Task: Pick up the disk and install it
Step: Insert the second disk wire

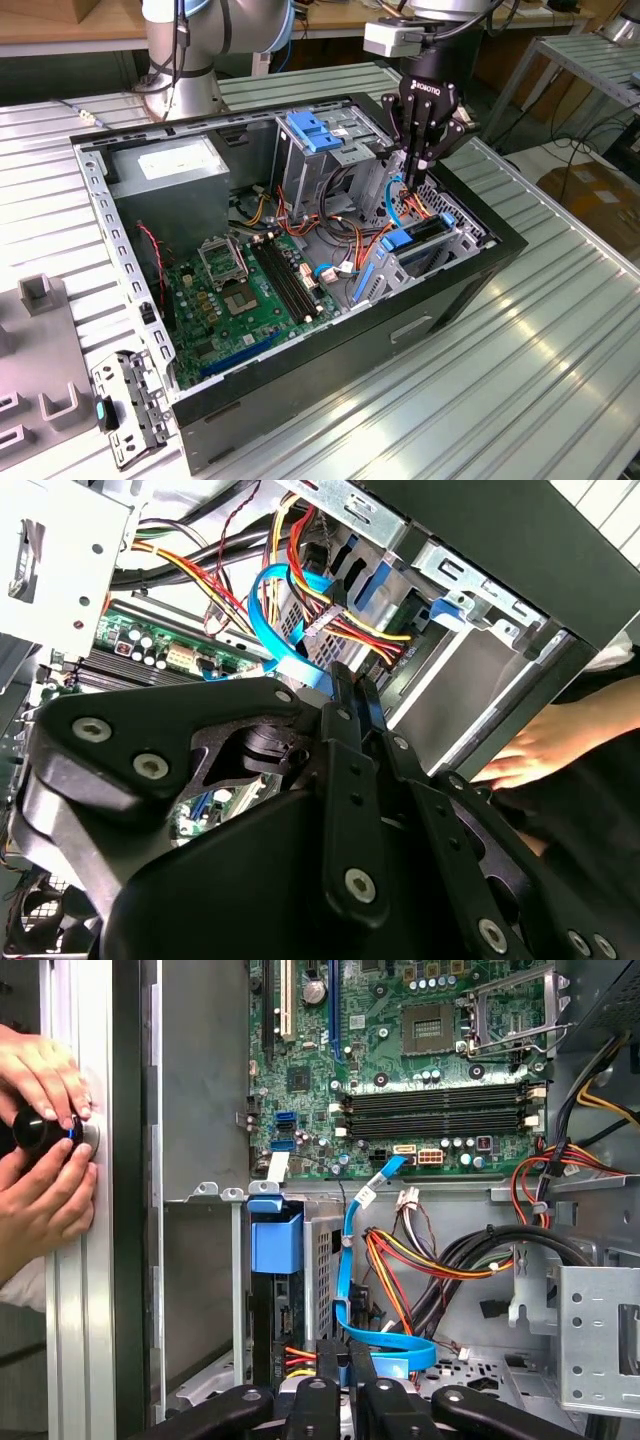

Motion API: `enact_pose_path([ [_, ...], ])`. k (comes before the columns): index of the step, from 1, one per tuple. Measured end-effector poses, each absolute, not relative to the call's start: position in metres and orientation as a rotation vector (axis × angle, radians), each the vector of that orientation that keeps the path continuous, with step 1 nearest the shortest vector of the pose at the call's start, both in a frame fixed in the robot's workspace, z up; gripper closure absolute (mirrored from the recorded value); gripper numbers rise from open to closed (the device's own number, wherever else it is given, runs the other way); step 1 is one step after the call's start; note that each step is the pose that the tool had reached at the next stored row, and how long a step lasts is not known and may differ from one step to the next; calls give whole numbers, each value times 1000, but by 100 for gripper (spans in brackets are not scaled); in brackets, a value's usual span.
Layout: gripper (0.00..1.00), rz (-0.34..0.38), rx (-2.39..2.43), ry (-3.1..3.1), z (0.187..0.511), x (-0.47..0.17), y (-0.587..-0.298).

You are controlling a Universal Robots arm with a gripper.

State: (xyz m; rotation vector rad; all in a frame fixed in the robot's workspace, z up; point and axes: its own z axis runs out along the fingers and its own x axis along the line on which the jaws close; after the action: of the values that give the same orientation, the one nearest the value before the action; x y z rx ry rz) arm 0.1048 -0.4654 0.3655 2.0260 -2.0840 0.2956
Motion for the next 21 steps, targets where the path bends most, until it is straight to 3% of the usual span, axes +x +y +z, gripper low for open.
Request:
enact_pose_path([
  [5,84,295,2027,-2084,365,105,-467],
  [14,84,243,2056,-2113,364,104,-504],
  [21,84,241,2061,-2111,363,101,-505],
])
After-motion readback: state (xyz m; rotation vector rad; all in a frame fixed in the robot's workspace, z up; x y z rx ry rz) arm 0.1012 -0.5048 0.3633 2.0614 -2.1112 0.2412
